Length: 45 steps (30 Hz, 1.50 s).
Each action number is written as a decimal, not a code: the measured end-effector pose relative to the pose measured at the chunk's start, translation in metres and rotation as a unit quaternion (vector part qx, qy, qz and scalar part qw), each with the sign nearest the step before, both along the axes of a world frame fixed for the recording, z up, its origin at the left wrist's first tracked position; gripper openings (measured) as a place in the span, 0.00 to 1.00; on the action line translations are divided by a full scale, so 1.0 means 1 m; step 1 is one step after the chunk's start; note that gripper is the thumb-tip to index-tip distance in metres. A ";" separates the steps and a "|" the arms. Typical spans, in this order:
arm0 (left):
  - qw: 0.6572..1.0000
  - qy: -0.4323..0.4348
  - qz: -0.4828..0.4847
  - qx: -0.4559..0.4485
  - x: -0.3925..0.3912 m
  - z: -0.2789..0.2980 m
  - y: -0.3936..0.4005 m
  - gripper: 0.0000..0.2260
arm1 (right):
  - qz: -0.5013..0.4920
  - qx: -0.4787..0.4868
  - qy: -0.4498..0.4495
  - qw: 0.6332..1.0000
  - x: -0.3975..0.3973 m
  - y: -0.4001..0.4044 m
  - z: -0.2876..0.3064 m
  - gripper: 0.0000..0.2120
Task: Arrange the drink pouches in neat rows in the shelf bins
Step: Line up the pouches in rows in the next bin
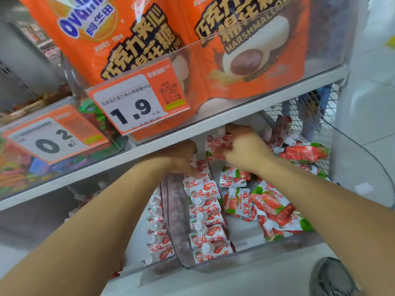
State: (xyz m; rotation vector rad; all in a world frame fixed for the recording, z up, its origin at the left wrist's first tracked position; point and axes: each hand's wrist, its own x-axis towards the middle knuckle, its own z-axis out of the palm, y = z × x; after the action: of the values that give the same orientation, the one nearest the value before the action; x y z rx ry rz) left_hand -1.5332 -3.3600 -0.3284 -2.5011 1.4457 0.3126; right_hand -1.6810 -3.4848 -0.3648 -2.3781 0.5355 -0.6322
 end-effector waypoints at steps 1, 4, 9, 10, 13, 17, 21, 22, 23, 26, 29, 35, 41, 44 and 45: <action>1.000 -0.006 -0.007 0.010 0.001 0.001 0.002 0.34 | -0.005 0.000 -0.003 1.000 0.002 0.001 0.001 0.19; 0.999 0.005 -0.028 0.033 0.000 0.004 0.006 0.29 | -0.028 -0.015 0.001 0.999 0.006 0.002 0.004 0.16; 0.998 0.027 -0.052 0.037 -0.009 0.011 0.012 0.24 | -0.034 -0.044 0.081 0.995 0.017 0.002 0.007 0.17; 0.998 0.034 -0.049 0.032 -0.011 0.012 0.015 0.23 | -0.026 -0.036 0.095 0.994 0.023 0.004 0.004 0.16; 0.997 0.059 -0.048 0.002 -0.021 0.015 0.027 0.24 | 0.000 -0.032 0.123 0.992 0.042 0.010 -0.004 0.14; 0.994 0.035 -0.008 -0.107 -0.046 0.014 0.063 0.25 | 0.058 -0.034 0.164 0.984 0.053 0.011 -0.004 0.11; 0.946 0.022 0.088 -0.312 -0.076 0.011 0.110 0.24 | 0.104 -0.091 0.183 0.973 0.064 0.018 -0.006 0.11; 0.927 0.037 0.133 -0.348 -0.082 0.009 0.120 0.26 | 0.111 -0.099 0.191 0.970 0.068 0.021 -0.007 0.11; 0.910 0.060 0.169 -0.373 -0.089 0.007 0.128 0.26 | 0.118 -0.108 0.199 0.967 0.071 0.024 -0.007 0.10; 0.880 0.158 0.202 -0.400 -0.107 -0.002 0.143 0.20 | 0.124 -0.136 0.205 0.961 0.076 0.032 -0.006 0.09; 0.848 0.202 0.225 -0.436 -0.111 -0.012 0.147 0.23 | 0.120 -0.159 0.233 0.952 0.079 0.036 -0.004 0.12; 0.860 0.186 0.221 -0.420 -0.107 -0.016 0.152 0.31 | 0.195 -0.106 0.299 0.928 0.086 0.017 0.003 0.13; 0.863 0.168 0.212 -0.427 -0.106 -0.018 0.152 0.31 | 0.221 -0.086 0.321 0.917 0.082 0.012 0.008 0.13; 0.869 0.163 0.202 -0.422 -0.107 -0.018 0.152 0.31 | 0.175 -0.057 0.308 0.934 0.067 0.014 0.027 0.16; 0.869 0.164 0.201 -0.422 -0.106 -0.018 0.152 0.31 | 0.161 -0.059 0.325 0.930 0.061 0.013 0.032 0.20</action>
State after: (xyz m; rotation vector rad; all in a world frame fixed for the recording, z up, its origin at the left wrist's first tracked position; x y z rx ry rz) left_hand -1.6396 -3.2082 -0.3465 -3.6348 1.3388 0.1996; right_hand -1.6201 -3.4715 -0.3324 -2.6876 0.3590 0.2984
